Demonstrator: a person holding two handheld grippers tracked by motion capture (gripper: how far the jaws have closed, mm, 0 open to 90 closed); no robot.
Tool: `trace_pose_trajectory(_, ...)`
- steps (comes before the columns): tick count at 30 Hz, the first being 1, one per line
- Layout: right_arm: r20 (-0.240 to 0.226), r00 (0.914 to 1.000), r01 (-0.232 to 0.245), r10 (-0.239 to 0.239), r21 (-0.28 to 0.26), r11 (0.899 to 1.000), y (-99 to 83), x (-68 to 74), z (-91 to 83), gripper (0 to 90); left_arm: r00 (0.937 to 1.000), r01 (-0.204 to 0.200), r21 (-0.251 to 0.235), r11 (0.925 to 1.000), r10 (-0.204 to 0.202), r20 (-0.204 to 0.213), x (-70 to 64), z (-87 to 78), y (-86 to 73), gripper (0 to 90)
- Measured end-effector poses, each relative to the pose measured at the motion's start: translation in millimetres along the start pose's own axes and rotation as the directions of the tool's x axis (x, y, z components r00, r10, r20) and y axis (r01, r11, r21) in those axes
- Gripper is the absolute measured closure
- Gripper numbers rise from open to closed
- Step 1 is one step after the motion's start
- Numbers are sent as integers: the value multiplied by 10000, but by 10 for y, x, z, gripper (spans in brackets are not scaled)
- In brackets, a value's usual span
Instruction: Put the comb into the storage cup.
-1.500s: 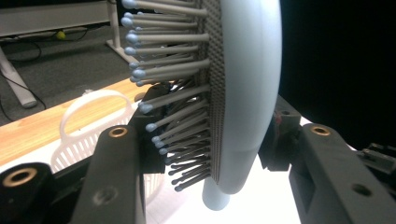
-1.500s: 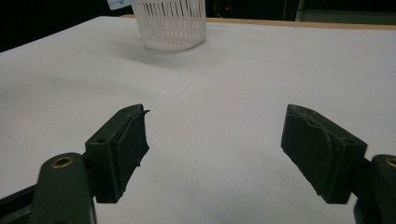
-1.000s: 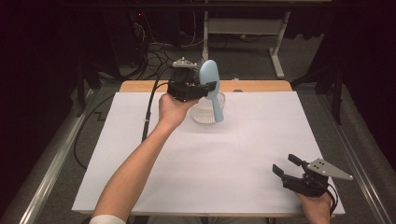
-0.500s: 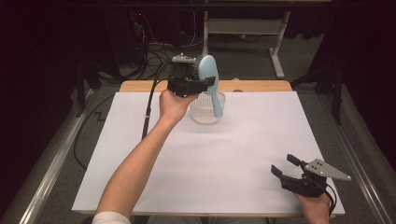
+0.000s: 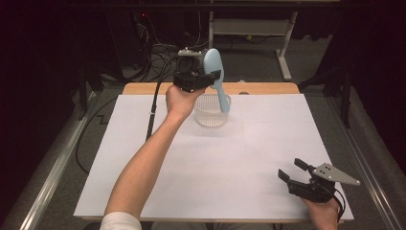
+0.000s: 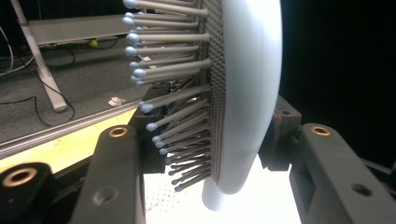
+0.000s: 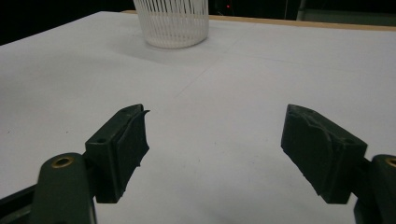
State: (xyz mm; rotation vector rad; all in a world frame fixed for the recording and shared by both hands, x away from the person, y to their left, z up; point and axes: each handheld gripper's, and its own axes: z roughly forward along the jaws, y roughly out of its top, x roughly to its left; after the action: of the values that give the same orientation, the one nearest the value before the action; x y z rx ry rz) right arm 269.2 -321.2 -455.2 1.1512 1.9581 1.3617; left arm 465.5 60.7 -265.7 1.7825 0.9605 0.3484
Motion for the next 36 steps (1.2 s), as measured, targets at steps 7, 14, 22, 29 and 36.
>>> trace_pose_trajectory(7, 36, 10000, -12, 13, -43, 10000, 1, -1, 2, 229, 9996, -90, 142, 9999, 94, -276, 43, 64, 13, 516)
trace_pose_trajectory(14, -17, 9999, -152, 153, 81, 9999, -3, -19, 23, 225, 9984, -183, 235, 9996, 195, -532, 116, 139, 22, 516)
trace_pose_trajectory(22, -22, 10000, -85, 85, 1, 10000, 1, -15, 15, 225, 9972, -178, 181, 9997, 191, -726, 171, 196, 11, 514)
trace_pose_trajectory(29, -78, 10000, 3, -3, 9, 10000, 5, -9, 17, 225, 9968, -173, 220, 9996, 189, -782, 173, 271, -10, 514)
trace_pose_trajectory(36, -78, 10000, 25, -24, 3, 10000, 5, -4, 13, 225, 9949, -91, 439, 9990, 134, -996, 197, 370, -44, 513)
